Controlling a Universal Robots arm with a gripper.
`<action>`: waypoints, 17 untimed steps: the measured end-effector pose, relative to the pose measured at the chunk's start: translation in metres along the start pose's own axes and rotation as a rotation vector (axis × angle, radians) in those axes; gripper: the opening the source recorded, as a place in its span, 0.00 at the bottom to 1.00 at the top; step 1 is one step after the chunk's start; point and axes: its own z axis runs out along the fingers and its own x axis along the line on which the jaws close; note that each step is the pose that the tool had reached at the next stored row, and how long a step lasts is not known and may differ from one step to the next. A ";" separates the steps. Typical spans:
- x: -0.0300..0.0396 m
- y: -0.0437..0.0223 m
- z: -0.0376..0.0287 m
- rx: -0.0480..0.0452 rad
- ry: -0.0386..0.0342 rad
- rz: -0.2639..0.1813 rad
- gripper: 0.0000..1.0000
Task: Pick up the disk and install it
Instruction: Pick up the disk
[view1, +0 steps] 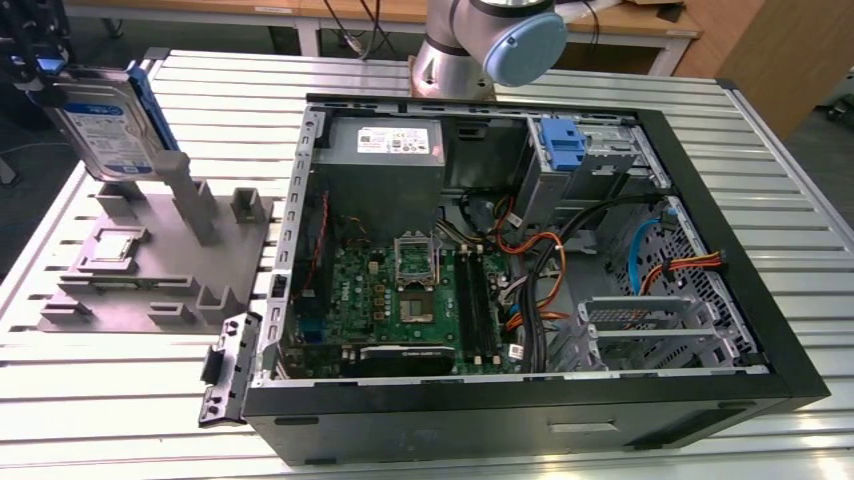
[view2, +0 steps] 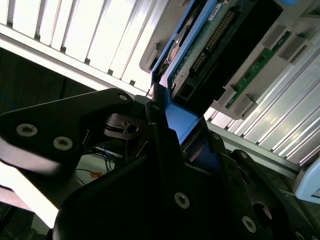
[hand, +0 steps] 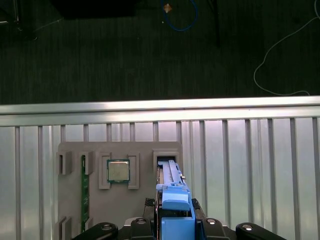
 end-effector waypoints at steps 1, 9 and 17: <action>0.0000 0.0000 -0.0003 -0.0001 0.0001 0.000 0.36; 0.0000 0.0000 -0.0022 -0.0001 0.0000 0.000 0.36; -0.0001 -0.0002 -0.0039 -0.0004 0.0000 0.000 0.36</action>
